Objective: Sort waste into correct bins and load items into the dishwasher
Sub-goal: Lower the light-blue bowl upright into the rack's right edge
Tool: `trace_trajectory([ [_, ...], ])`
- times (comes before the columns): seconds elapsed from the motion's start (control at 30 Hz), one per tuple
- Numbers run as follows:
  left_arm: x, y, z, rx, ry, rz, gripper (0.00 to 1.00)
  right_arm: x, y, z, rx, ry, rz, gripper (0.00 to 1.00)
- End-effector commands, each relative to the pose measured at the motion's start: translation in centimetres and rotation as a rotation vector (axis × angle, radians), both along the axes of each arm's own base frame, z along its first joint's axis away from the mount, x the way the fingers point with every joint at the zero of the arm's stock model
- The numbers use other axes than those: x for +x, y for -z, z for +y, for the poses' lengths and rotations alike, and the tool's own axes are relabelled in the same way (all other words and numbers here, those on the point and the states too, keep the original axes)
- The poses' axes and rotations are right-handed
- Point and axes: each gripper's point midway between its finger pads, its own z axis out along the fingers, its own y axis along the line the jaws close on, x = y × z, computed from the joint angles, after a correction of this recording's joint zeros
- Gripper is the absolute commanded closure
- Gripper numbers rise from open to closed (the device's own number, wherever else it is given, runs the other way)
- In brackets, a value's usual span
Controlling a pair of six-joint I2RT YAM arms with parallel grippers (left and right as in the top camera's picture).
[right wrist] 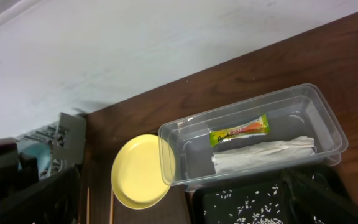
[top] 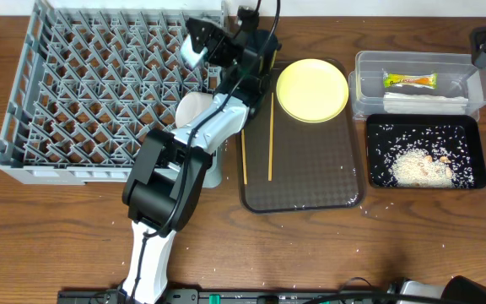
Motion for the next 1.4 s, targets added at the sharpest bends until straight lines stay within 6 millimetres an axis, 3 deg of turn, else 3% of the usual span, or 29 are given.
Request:
trace_trajectory([
  [0.0, 0.5, 0.4, -1.3, -0.031, 0.055, 0.012, 0.11, -0.1, 0.0, -0.3, 0.013, 0.011, 0.002, 0.01],
  [0.17, -0.2, 3.1, -0.7, -0.065, 0.034, 0.087, 0.13, -0.1, 0.0, -0.3, 0.013, 0.011, 0.002, 0.01],
  [0.27, -0.4, 3.7, -0.3, -0.070, 0.025, 0.107, 0.16, -0.1, 0.0, -0.3, 0.013, 0.011, 0.002, 0.01],
  [0.63, -0.4, 3.5, -0.2, -0.070, 0.023, 0.106, 0.25, -0.1, 0.0, -0.3, 0.013, 0.011, 0.002, 0.01],
  [0.8, -0.7, 2.1, -0.1, -0.115, 0.020, 0.066, 0.25, -0.1, 0.0, -0.3, 0.013, 0.011, 0.002, 0.01],
  [0.9, -0.9, 1.3, -0.6, -0.162, 0.071, 0.084, 0.33, -0.1, 0.0, -0.3, 0.013, 0.011, 0.002, 0.01],
  [0.93, -1.2, 1.6, -1.1, -0.207, 0.113, 0.119, 0.42, -0.1, 0.0, -0.3, 0.013, 0.011, 0.002, 0.01],
  [1.03, -1.7, 3.5, -1.7, -0.302, 0.152, 0.185, 0.50, -0.1, 0.0, -0.3, 0.013, 0.011, 0.002, 0.01],
  [1.17, -2.6, 5.7, -1.2, -0.409, 0.124, 0.240, 0.53, -0.1, 0.0, -0.3, 0.013, 0.011, 0.002, 0.01],
  [1.37, -2.7, 6.0, 0.3, -0.415, 0.087, 0.251, 0.78, -0.1, 0.0, -0.3, 0.013, 0.011, 0.002, 0.01],
])
